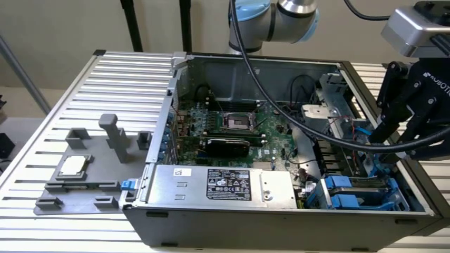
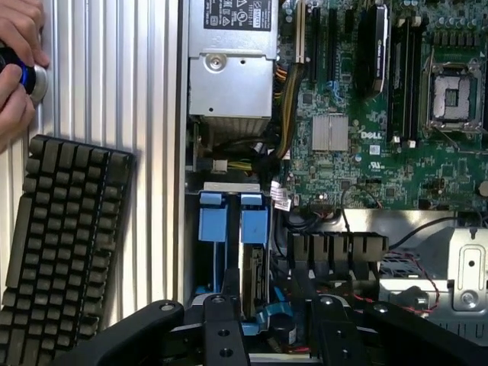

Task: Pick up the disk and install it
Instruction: 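Insert the disk into the insertion slot, then insert the first disk wire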

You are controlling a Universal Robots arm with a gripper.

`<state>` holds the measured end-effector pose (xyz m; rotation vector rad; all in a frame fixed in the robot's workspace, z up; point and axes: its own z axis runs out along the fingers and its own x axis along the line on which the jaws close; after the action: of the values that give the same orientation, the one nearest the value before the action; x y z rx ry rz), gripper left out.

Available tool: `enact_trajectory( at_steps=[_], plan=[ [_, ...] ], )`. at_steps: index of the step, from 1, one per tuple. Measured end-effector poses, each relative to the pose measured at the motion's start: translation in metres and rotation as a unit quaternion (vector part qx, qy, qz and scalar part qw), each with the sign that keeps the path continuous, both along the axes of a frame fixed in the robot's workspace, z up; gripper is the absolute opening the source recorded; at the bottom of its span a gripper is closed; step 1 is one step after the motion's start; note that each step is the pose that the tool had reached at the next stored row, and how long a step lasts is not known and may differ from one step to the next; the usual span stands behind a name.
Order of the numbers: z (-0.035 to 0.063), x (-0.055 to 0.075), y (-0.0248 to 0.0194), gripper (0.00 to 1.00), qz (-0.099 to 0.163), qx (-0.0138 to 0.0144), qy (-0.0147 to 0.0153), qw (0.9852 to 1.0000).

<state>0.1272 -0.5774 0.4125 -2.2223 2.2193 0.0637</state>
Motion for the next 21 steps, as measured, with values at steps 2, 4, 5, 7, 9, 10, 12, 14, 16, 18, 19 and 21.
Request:
enact_trajectory(
  at_steps=[2, 4, 5, 7, 9, 10, 12, 14, 16, 18, 19, 21],
  plan=[
    [0.0000, 0.0004, 0.0001, 0.38, 0.000, 0.0001, 0.0000, 1.0000],
    [-0.0001, 0.0004, 0.0000, 0.31, 0.000, 0.0003, 0.0000, 1.0000],
    [0.0000, 0.0005, 0.0000, 0.31, 0.000, 0.0002, 0.0000, 1.0000],
    [0.0000, 0.0005, 0.0000, 0.31, 0.000, 0.0002, 0.0000, 1.0000],
    [-0.0001, 0.0005, 0.0000, 0.31, 0.000, 0.0002, 0.0000, 1.0000],
    [0.0000, 0.0005, 0.0000, 0.31, 0.000, 0.0002, 0.0000, 1.0000],
    [-0.0001, 0.0005, 0.0000, 0.31, 0.000, 0.0002, 0.0000, 1.0000],
    [-0.0001, 0.0005, 0.0000, 0.31, 0.000, 0.0002, 0.0000, 1.0000],
    [-0.0001, 0.0005, 0.0000, 0.31, 0.000, 0.0002, 0.0000, 1.0000],
    [-0.0001, 0.0005, 0.0000, 0.31, 0.000, 0.0002, 0.0000, 1.0000],
    [-0.0001, 0.0005, 0.0000, 0.31, 0.000, 0.0002, 0.0000, 1.0000],
    [-0.0001, 0.0005, 0.0000, 0.31, 0.000, 0.0002, 0.0000, 1.0000]
  ],
)
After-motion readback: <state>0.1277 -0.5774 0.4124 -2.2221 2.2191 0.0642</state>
